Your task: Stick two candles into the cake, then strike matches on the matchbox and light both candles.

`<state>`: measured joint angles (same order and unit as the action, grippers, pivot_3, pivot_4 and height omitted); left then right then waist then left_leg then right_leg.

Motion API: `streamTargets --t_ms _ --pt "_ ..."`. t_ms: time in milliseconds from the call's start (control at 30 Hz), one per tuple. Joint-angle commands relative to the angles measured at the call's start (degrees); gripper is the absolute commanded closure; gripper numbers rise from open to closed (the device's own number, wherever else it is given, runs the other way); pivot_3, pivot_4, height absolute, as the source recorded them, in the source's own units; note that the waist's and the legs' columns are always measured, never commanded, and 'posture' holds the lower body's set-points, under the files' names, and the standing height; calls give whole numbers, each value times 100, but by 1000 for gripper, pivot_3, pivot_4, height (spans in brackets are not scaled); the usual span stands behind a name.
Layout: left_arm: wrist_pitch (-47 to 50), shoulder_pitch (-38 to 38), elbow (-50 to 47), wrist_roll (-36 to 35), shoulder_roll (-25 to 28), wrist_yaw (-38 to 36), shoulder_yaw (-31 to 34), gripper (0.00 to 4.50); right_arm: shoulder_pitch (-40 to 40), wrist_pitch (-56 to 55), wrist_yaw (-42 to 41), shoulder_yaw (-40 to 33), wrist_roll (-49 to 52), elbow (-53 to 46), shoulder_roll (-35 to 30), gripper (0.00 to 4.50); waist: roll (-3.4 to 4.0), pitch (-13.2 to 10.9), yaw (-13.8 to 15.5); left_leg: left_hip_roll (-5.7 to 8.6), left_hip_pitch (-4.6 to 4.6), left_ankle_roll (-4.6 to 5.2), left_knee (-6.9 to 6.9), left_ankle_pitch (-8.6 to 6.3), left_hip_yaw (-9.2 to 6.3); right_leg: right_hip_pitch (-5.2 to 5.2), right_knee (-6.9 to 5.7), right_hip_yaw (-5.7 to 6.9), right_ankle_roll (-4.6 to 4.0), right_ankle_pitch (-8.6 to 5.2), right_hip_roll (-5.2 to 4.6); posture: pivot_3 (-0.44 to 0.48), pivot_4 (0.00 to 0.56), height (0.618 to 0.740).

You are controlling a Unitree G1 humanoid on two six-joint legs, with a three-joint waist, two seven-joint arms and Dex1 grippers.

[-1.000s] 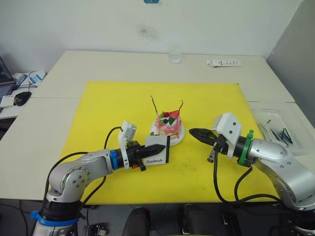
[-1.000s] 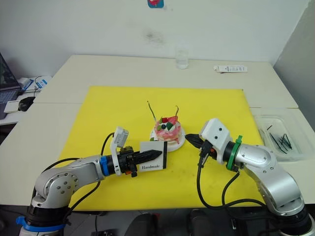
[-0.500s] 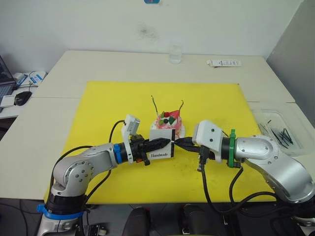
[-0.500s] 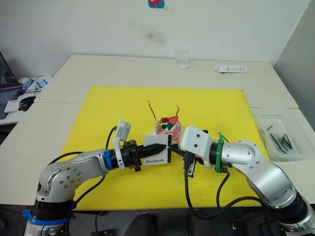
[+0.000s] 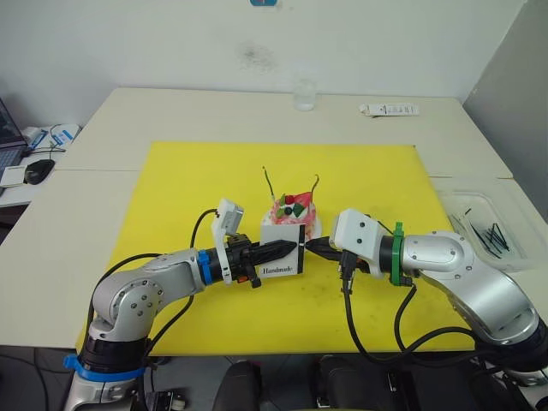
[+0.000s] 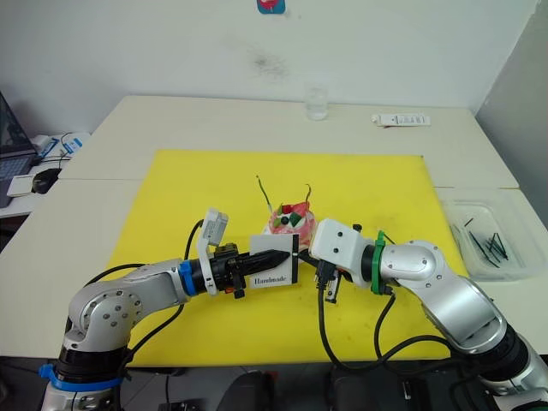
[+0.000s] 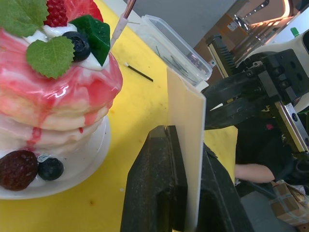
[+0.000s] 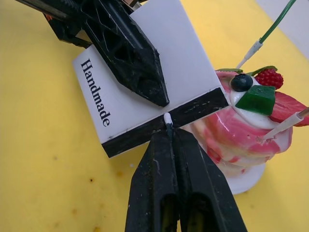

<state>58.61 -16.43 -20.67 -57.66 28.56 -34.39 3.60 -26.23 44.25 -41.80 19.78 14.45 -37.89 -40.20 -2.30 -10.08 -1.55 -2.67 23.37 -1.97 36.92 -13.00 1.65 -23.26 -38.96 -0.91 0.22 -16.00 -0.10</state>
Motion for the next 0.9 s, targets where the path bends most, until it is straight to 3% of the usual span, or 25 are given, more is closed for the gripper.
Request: streamTargets --t_ms 33,400,500,600,700,900 --pt "-14 -24 -131 -118 -30 -50 38 4500 -80 -63 -23 58 -165 -25 -49 4493 0 0 0 0 0 0 0 0 0 0 0 0 0 0 0 0 150 740" --pt "-24 -267 -385 -279 -189 49 42 4500 -84 -369 -423 618 -580 187 -143 4493 0 0 0 0 0 0 1 0 0 0 -1 0 0 0 0 0 150 740" --pt "-125 -1296 -480 -516 103 196 586 4500 29 -586 -873 478 -435 -97 -503 4493 -23 -14 61 1 6 0 3 0 -8 -3 -1 8 0 0 1 0 150 740" --pt "-40 -1667 -418 -688 513 190 937 4500 31 -406 -1036 86 -105 -257 -591 4493 -2 -2 48 -1 19 0 12 1 -19 -6 -1 18 3 3 14 0 150 740" --pt "96 -1397 -601 -718 1027 -40 1091 4500 -118 54 -896 -346 282 -298 -371 4493 4 1 -31 8 -5 0 2 0 13 5 1 -13 11 -2 10 0 150 740" --pt "-65 149 -1017 -352 1728 -578 1044 4500 -523 1200 -254 -940 886 -213 371 4493 -4 -5 -27 -12 -4 -2 -6 1 -6 -3 -7 3 7 -3 7 0 150 740"
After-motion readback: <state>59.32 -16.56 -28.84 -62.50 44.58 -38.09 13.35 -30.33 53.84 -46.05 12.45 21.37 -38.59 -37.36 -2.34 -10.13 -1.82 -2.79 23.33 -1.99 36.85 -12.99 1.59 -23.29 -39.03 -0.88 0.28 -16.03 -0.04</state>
